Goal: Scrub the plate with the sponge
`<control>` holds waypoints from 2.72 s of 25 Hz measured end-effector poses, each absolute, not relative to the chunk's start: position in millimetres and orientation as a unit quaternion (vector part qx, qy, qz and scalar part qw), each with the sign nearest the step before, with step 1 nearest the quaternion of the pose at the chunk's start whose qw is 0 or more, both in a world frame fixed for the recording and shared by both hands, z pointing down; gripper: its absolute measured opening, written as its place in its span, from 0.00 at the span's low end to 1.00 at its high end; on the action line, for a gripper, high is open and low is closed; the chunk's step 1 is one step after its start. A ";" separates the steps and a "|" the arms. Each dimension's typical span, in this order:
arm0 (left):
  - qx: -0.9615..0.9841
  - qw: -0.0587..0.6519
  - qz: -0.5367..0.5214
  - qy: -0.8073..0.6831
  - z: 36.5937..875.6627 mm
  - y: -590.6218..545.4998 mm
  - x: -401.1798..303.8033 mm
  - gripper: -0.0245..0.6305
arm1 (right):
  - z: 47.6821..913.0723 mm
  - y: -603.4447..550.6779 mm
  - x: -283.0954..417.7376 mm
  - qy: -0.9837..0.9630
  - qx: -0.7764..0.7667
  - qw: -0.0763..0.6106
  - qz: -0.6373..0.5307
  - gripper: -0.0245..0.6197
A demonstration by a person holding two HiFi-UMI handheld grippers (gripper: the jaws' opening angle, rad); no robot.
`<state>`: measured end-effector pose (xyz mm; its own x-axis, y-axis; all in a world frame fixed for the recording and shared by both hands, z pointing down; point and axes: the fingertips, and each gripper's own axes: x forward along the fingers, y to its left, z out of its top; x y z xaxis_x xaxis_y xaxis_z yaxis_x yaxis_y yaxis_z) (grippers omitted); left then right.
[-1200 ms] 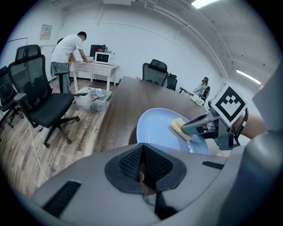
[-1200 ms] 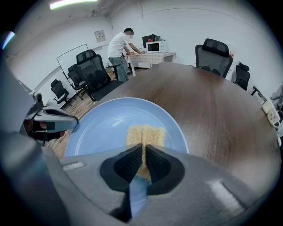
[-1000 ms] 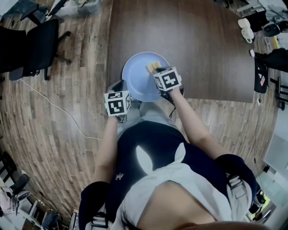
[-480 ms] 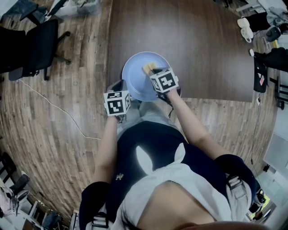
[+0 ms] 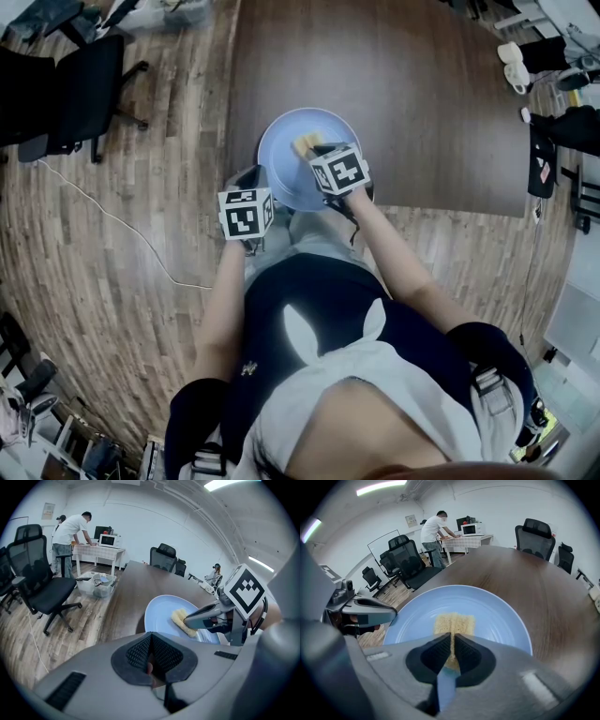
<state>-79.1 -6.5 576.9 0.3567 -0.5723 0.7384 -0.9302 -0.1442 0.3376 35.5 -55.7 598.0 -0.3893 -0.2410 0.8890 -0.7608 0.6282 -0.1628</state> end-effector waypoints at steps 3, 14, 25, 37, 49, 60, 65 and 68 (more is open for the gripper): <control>0.723 0.397 0.225 -0.520 576.6 -6.9 -80.1 0.05 | 597.9 -54.8 29.6 -0.784 0.316 0.451 0.288 0.07; 0.721 0.398 0.225 -0.521 578.6 -5.0 -76.0 0.05 | 599.7 -44.5 8.3 -0.797 0.293 0.441 0.290 0.07; 0.719 0.398 0.225 -0.523 581.2 -6.3 -72.3 0.05 | 601.1 -37.2 -11.4 -0.813 0.270 0.426 0.290 0.07; 0.717 0.398 0.226 -0.526 579.0 -7.9 -73.6 0.05 | 598.6 -24.2 -28.4 -0.826 0.238 0.422 0.289 0.07; 0.715 0.399 0.226 -0.528 582.8 -9.4 -74.8 0.05 | 601.7 -12.6 -38.8 -0.834 0.215 0.420 0.286 0.07; 0.713 0.397 0.227 -0.531 579.7 -8.8 -77.6 0.05 | 598.5 0.6 -43.4 -0.837 0.192 0.419 0.294 0.07; 0.712 0.398 0.228 -0.532 579.7 -8.3 -75.9 0.05 | 598.4 5.8 -41.3 -0.839 0.187 0.423 0.287 0.07; 0.712 0.398 0.228 -0.532 579.2 -9.1 -76.9 0.05 | 599.1 7.7 -41.4 -0.838 0.183 0.426 0.288 0.07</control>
<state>-76.9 -9.1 579.2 0.3300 -0.5761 0.7478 -0.9387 -0.1165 0.3245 -41.4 7.7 599.1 -0.5707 -0.0615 0.8188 -0.5523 0.7667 -0.3273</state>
